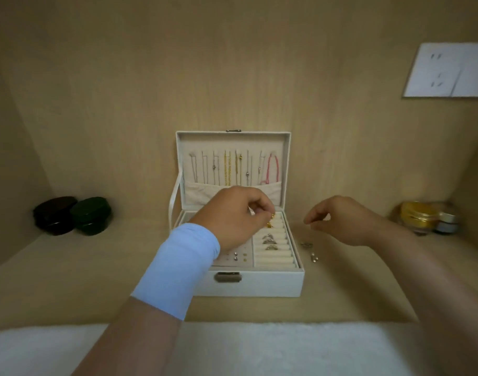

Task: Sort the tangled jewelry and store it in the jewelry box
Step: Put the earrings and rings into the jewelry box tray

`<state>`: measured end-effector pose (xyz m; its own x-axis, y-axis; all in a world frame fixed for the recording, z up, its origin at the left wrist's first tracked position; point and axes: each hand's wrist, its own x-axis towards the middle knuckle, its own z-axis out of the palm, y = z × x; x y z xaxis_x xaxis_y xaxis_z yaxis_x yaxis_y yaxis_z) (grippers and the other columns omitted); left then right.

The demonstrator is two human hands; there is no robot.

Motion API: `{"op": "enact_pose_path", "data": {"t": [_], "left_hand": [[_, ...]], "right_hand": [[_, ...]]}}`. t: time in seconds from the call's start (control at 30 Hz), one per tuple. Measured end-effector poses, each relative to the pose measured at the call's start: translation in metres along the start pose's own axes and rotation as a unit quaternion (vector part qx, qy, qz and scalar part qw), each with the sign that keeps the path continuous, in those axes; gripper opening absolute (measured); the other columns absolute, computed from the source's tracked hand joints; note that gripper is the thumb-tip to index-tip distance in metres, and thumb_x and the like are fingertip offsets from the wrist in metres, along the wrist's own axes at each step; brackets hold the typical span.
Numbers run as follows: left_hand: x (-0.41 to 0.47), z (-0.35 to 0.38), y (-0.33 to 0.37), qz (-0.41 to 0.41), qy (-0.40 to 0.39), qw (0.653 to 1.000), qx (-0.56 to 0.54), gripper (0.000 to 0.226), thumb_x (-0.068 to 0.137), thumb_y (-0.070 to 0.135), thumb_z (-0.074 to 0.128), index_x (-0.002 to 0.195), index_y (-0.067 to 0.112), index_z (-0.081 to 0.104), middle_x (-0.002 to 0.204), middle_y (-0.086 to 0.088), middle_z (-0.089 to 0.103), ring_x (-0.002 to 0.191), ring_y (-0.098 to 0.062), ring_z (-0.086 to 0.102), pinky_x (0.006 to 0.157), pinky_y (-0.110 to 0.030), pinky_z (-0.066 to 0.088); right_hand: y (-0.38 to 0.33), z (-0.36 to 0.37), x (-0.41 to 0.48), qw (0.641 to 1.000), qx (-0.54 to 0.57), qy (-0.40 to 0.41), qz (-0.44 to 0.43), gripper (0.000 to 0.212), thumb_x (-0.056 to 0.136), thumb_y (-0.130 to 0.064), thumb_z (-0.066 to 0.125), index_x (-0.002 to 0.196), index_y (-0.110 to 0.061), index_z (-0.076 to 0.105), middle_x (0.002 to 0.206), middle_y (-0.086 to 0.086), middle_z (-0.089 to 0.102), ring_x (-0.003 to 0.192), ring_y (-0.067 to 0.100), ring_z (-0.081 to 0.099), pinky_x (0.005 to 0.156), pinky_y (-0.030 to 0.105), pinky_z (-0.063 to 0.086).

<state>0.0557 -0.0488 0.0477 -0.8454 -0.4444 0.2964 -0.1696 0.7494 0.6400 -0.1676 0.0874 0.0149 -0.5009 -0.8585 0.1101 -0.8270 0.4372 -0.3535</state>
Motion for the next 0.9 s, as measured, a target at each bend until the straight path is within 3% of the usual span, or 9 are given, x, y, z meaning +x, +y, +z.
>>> {"op": "enact_pose_path", "data": {"t": [0.17,0.23,0.33,0.47,0.57,0.63,0.7,0.77,0.9], "left_hand": [[0.045,0.040,0.024,0.011,-0.085,0.992,0.094,0.015,0.092,0.022,0.061,0.099,0.024,0.075,0.094,0.013,0.067,0.078,0.000,0.057,0.077,-0.017,0.042],[0.058,0.051,0.027,0.004,-0.112,0.983,0.143,0.019,0.094,0.022,0.059,0.105,0.020,0.074,0.106,0.007,0.068,0.091,-0.010,0.061,0.084,-0.021,0.044],[0.070,0.062,0.029,-0.008,-0.123,0.978,0.168,0.020,0.095,0.019,0.059,0.108,0.021,0.074,0.114,0.005,0.069,0.102,-0.014,0.062,0.089,-0.021,0.044],[0.076,0.074,0.028,-0.015,-0.124,0.978,0.168,0.018,0.093,0.018,0.060,0.102,0.024,0.074,0.101,0.007,0.066,0.094,-0.012,0.060,0.087,-0.021,0.044],[0.077,0.079,0.026,-0.022,-0.128,0.977,0.167,0.015,0.090,0.019,0.063,0.097,0.025,0.074,0.096,0.007,0.065,0.093,-0.013,0.062,0.086,-0.022,0.046],[0.078,0.082,0.025,-0.022,-0.122,0.977,0.173,0.016,0.090,0.017,0.062,0.096,0.025,0.073,0.096,0.006,0.066,0.094,-0.014,0.063,0.082,-0.022,0.046],[0.077,0.085,0.025,-0.025,-0.119,0.976,0.182,0.019,0.090,0.015,0.058,0.096,0.026,0.073,0.093,0.008,0.065,0.092,-0.014,0.063,0.080,-0.021,0.045],[0.077,0.087,0.026,-0.029,-0.118,0.976,0.182,0.019,0.089,0.016,0.058,0.094,0.028,0.072,0.094,0.008,0.066,0.093,-0.014,0.064,0.083,-0.024,0.049],[0.078,0.088,0.023,-0.031,-0.102,0.981,0.160,0.013,0.085,0.020,0.065,0.094,0.030,0.066,0.098,0.011,0.070,0.092,-0.012,0.064,0.086,-0.028,0.051]], "right_hand": [[0.020,0.019,0.009,0.998,-0.002,-0.059,0.009,0.024,0.091,-0.026,0.070,0.114,-0.031,0.075,0.111,-0.008,0.072,0.098,0.008,0.064,0.091,0.022,0.048],[0.022,0.025,0.010,0.998,0.015,-0.063,0.008,0.024,0.089,-0.029,0.071,0.113,-0.032,0.076,0.110,-0.011,0.072,0.099,0.007,0.065,0.094,0.025,0.049],[0.027,0.030,0.012,0.998,0.027,-0.054,-0.004,0.020,0.086,-0.022,0.074,0.103,-0.030,0.079,0.100,-0.014,0.075,0.090,0.002,0.064,0.085,0.021,0.048],[0.031,0.031,0.014,0.998,0.054,-0.034,-0.004,0.012,0.082,-0.021,0.077,0.086,-0.031,0.081,0.078,-0.019,0.071,0.080,-0.004,0.065,0.080,0.021,0.052],[0.028,0.029,0.012,0.997,0.075,-0.026,-0.015,0.027,0.087,-0.021,0.073,0.067,-0.039,0.068,0.067,-0.023,0.062,0.063,-0.018,0.056,0.063,0.004,0.039],[0.027,0.030,0.012,0.995,0.087,-0.038,-0.023,0.023,0.086,-0.023,0.076,0.068,-0.036,0.071,0.065,-0.023,0.065,0.061,-0.016,0.056,0.062,0.005,0.041],[0.028,0.031,0.013,0.996,0.080,-0.040,-0.026,0.006,0.081,-0.023,0.080,0.080,-0.029,0.080,0.076,-0.019,0.073,0.074,-0.008,0.064,0.077,0.020,0.053],[0.031,0.031,0.013,0.996,0.081,-0.033,-0.016,0.007,0.080,-0.022,0.080,0.081,-0.028,0.081,0.079,-0.016,0.075,0.081,-0.001,0.067,0.081,0.027,0.055],[0.033,0.019,0.012,0.982,0.190,0.021,-0.006,0.008,0.083,-0.012,0.077,0.078,-0.017,0.081,0.057,-0.018,0.068,0.050,-0.008,0.057,0.054,0.010,0.041]]}}
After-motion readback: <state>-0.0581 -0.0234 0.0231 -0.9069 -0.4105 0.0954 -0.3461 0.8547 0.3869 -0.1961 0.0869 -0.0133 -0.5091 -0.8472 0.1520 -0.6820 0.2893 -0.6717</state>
